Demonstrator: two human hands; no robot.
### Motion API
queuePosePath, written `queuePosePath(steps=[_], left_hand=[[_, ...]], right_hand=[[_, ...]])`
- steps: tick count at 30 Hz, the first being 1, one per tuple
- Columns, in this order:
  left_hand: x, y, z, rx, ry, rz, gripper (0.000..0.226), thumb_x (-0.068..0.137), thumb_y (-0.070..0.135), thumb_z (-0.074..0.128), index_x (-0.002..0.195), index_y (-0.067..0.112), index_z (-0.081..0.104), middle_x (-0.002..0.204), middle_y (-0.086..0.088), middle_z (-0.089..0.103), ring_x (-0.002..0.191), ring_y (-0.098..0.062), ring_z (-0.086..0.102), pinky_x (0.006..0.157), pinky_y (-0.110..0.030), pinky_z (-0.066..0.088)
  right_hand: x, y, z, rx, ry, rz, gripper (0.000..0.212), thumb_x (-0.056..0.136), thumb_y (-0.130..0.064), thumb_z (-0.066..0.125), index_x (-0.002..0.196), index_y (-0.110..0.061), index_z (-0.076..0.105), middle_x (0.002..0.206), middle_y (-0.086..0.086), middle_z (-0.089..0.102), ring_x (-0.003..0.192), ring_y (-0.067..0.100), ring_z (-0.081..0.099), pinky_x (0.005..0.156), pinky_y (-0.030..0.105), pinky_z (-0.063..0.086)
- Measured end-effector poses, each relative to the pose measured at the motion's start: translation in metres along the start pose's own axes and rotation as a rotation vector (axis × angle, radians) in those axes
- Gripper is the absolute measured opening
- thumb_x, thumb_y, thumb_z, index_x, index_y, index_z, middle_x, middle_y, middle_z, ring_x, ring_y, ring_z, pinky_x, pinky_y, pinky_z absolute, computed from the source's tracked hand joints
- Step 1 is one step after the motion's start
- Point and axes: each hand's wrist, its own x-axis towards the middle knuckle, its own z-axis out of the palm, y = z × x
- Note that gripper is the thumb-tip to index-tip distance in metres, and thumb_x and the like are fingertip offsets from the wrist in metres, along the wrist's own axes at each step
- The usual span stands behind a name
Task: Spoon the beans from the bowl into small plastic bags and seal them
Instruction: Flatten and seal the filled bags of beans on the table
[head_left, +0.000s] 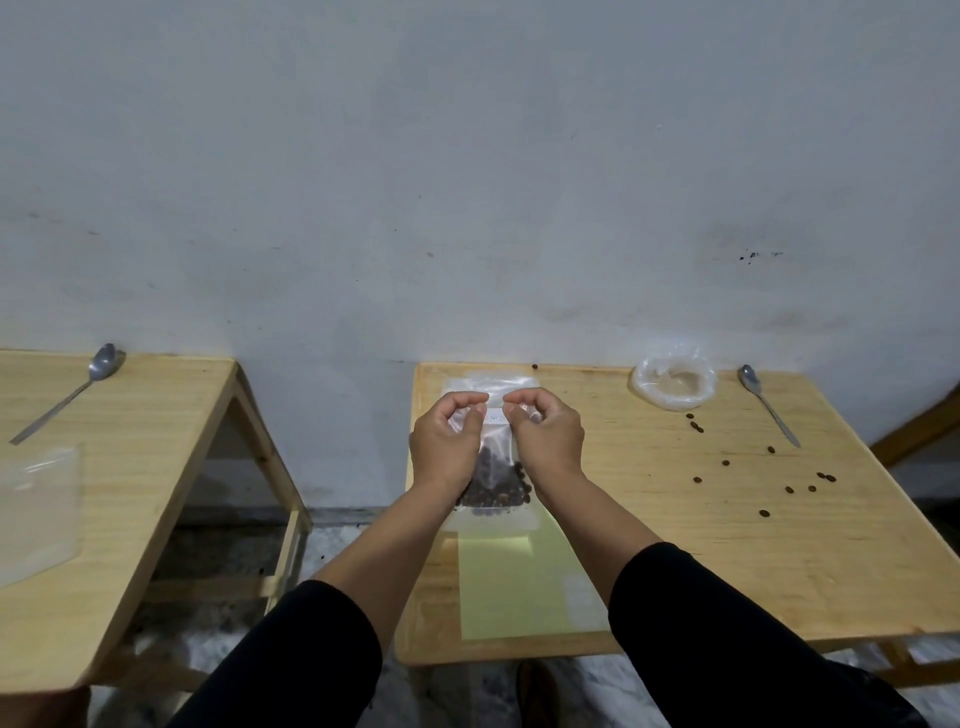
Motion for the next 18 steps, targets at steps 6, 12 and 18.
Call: queuePosePath(steps=[6,12,18], left_hand=[[0.021,-0.004,0.005,0.034,0.087,-0.082,0.016,0.092,0.018,0.055,0.094,0.028,0.068,0.099,0.014,0.066,0.095,-0.005,0.057,0.074,-0.015,0.040],[0.055,-0.019,0.022,0.077,0.029,-0.152,0.013,0.090,0.023,0.058,0.098,0.029,0.066,0.102,0.007,0.066,0.097,-0.015,0.060,0.078,-0.022,0.044],[0.074,-0.040,0.042,0.209,-0.003,-0.157,0.027,0.083,0.023,0.069,0.110,0.026,0.065,0.107,0.012,0.064,0.086,-0.009,0.053,0.072,-0.017,0.041]], right_hand=[[0.012,0.015,-0.005,-0.023,-0.165,-0.052,0.014,0.085,-0.016,0.063,0.094,-0.027,0.066,0.084,-0.006,0.063,0.070,0.009,0.052,0.067,0.021,0.045],[0.041,0.042,-0.016,-0.104,-0.239,-0.007,0.014,0.080,-0.008,0.067,0.089,-0.017,0.072,0.071,-0.011,0.061,0.056,-0.004,0.051,0.060,0.013,0.042],[0.096,0.060,-0.009,-0.208,-0.133,0.019,0.012,0.078,-0.015,0.070,0.089,-0.019,0.072,0.086,-0.003,0.071,0.082,0.011,0.064,0.080,0.026,0.052]])
